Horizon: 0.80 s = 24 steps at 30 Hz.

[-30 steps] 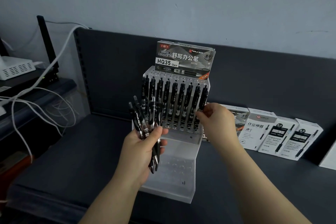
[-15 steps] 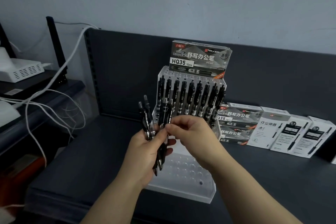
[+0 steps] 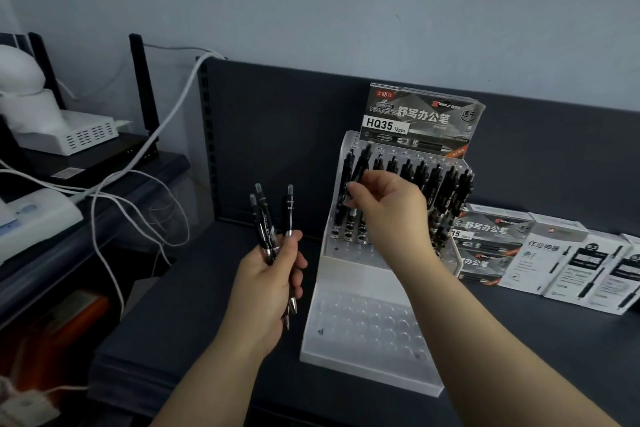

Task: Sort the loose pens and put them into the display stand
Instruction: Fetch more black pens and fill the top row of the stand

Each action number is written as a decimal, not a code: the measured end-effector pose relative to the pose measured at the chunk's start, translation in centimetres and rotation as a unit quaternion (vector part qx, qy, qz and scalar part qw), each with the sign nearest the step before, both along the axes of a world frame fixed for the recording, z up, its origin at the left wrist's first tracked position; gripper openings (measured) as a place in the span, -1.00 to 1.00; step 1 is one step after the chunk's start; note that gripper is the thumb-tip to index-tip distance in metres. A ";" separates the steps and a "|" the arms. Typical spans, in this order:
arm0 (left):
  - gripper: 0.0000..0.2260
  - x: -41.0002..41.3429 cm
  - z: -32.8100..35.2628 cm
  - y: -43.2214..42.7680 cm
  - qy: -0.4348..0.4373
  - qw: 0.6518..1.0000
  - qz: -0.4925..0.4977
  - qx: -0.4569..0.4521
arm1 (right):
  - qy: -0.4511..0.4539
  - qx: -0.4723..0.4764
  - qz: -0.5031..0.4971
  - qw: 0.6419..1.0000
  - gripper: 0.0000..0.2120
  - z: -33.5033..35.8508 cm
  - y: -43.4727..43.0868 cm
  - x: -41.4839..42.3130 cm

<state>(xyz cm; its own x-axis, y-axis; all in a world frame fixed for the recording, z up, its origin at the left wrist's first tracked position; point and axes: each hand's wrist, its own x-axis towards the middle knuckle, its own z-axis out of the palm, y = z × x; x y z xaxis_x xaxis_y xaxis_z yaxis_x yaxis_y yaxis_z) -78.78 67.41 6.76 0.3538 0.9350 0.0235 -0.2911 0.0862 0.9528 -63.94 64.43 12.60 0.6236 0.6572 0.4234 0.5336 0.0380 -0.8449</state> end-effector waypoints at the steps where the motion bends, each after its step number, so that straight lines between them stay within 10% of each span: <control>1: -0.88 -0.1 0.0 0.0 -0.001 1.000 -0.001 0.002 | -0.021 -0.020 -0.003 1.000 -0.78 -0.2 0.2 -0.1; 12: -0.91 -1.2 0.0 0.2 -0.016 1.000 -0.015 0.012 | -0.165 -0.133 -0.058 0.976 -0.78 -1.2 0.7 -0.8; 24: -0.81 -0.9 -0.1 -0.6 -0.017 0.993 -0.115 0.035 | 0.135 -0.076 0.161 0.975 -0.85 -1.5 -2.5 -4.2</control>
<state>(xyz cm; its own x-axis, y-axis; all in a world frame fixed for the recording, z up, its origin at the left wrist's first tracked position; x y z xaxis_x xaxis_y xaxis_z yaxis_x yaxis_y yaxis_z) -79.66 66.84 6.66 0.5559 0.8250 0.1017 -0.3035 0.0876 0.9488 -68.10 61.90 11.07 0.4504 0.8793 0.1548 0.2724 0.0298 -0.9617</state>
